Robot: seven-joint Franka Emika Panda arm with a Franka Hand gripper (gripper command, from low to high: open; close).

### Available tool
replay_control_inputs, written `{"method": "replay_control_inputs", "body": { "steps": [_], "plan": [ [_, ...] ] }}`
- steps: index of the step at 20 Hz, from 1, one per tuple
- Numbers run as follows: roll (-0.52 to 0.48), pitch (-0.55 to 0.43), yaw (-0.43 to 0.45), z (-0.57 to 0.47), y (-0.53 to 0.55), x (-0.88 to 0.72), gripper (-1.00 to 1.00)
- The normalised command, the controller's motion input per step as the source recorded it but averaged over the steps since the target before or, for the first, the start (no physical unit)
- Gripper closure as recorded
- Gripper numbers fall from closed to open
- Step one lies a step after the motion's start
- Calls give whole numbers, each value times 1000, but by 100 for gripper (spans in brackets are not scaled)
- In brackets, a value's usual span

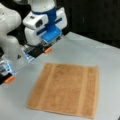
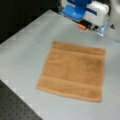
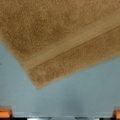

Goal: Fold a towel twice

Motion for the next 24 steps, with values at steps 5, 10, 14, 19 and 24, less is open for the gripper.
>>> {"method": "replay_control_inputs", "body": {
  "steps": [5,10,14,19,24],
  "plan": [
    [10,214,7,64,3,29,-100],
    [15,242,-70,127,181,248,-100],
    [-25,254,-160,94,322,405,-100],
    [-49,263,-143,83,336,470,-100],
    [-80,286,-107,80,301,511,-100]
  ]
}}
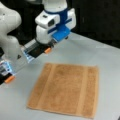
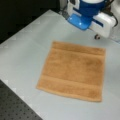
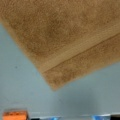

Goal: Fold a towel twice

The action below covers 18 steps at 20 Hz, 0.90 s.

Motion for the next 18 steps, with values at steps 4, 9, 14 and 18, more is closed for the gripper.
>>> {"method": "replay_control_inputs", "body": {
  "steps": [4,9,14,18],
  "plan": [
    [-122,293,-79,29,337,543,-100],
    [-151,258,-104,20,335,483,-100],
    [-142,143,-122,-119,322,435,-100],
    [-156,98,-119,-212,304,389,-100]
  ]
}}
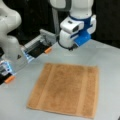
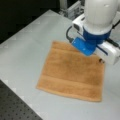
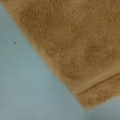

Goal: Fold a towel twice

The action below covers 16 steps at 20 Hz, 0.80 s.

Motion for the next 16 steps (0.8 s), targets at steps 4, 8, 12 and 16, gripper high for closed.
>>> {"method": "replay_control_inputs", "body": {
  "steps": [4,8,12,16],
  "plan": [
    [-229,99,-93,-144,269,307,-100],
    [-267,78,-70,-124,290,284,-100],
    [-303,63,-63,-116,294,296,-100],
    [-259,32,-83,-173,342,330,-100]
  ]
}}
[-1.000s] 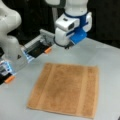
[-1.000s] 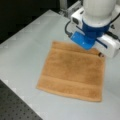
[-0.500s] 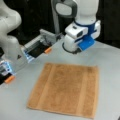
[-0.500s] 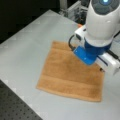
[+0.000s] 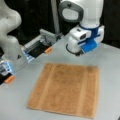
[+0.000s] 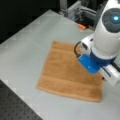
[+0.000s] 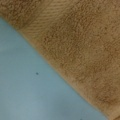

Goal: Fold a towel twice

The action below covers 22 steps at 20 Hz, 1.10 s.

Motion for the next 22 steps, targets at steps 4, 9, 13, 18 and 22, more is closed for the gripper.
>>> {"method": "replay_control_inputs", "body": {
  "steps": [4,9,13,18,22],
  "plan": [
    [-192,1,-26,-121,331,384,-100],
    [-169,-50,32,-87,266,513,-100],
    [-218,-23,45,-42,191,502,-100],
    [-276,-21,86,12,146,390,-100],
    [-271,-8,-24,-8,158,300,-100]
  ]
}}
